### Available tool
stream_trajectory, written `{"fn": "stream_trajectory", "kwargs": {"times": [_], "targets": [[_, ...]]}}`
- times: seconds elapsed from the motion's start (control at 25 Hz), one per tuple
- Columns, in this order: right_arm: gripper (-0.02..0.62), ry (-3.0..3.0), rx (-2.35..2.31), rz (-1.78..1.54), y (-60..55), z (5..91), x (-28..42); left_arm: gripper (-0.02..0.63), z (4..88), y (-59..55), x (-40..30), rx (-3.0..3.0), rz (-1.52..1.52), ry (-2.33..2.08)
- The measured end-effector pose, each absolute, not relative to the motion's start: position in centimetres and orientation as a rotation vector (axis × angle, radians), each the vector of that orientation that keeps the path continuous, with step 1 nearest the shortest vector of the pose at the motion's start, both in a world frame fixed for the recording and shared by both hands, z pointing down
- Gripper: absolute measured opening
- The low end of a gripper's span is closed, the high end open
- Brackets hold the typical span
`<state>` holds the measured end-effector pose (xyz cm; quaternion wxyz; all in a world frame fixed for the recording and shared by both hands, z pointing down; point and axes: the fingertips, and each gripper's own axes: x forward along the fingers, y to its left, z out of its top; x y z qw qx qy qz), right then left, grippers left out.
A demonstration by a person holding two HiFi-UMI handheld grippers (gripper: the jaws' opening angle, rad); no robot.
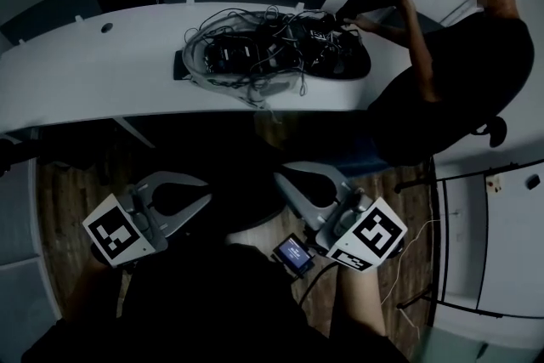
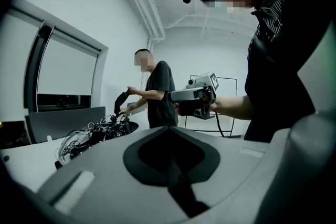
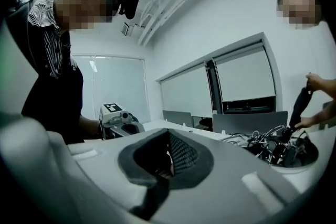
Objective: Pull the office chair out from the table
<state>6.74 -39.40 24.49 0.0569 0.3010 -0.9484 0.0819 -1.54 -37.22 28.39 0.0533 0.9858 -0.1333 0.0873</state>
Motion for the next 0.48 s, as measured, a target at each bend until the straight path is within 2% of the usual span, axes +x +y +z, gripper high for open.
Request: {"fn": "stream_trajectory", "kwargs": {"times": [0.24, 0.28, 0.44, 0.48], "targets": [[0.002, -2.776, 0.869, 0.166, -39.9, 26.2, 5.9, 0.01, 29.5, -36.7, -1.9, 3.123, 0.414, -0.285], [0.002, -2.764, 0.856, 0.155, -39.8, 26.5, 5.8, 0.07, 29.8, -36.3, -2.1, 3.146, 0.455, -0.252], [0.008, -2.705, 0.772, 0.124, -38.8, 28.3, 5.2, 0.203, 32.5, -34.7, -3.4, 3.173, 0.7, -0.122], [0.06, -2.682, 0.737, 0.111, -38.4, 29.0, 5.1, 0.245, 33.6, -34.3, -3.6, 3.175, 0.786, -0.089]]}}
